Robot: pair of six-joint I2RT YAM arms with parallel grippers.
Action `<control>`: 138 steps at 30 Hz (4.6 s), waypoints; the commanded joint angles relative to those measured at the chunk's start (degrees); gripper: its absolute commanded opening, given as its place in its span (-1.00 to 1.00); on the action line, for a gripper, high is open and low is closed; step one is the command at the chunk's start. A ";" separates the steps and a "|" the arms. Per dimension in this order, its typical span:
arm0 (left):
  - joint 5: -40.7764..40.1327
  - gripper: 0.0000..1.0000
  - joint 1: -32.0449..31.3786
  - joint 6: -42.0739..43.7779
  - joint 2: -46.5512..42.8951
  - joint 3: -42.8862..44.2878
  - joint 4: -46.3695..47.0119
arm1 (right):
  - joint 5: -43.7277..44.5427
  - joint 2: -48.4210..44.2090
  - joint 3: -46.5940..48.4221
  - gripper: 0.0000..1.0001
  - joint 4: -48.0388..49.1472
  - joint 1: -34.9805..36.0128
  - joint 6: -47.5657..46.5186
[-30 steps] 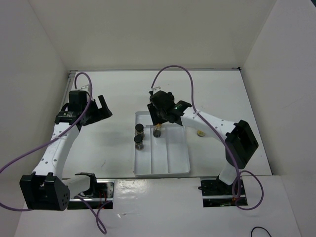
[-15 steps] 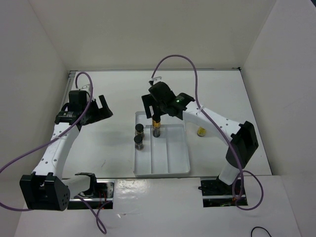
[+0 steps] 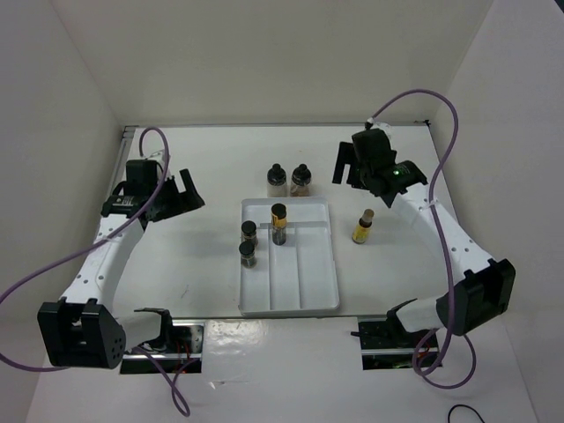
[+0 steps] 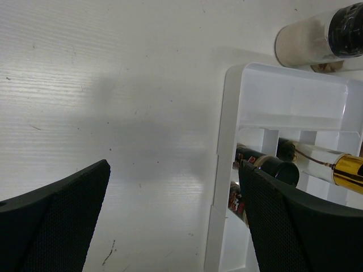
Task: Organize the condiment bottles
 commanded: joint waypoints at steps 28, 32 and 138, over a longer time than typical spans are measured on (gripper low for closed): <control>3.06 1.00 0.36 3.26 2.63 0.16 1.93 | -3.05 0.10 -15.35 0.32 -6.66 -5.89 8.51; 3.06 1.00 0.36 3.26 3.16 0.16 1.93 | -3.58 0.71 -15.35 0.06 -6.66 -5.89 8.51; -8.71 0.94 -25.38 14.78 44.46 45.34 10.19 | -10.69 18.55 8.02 0.49 16.89 -5.62 -0.90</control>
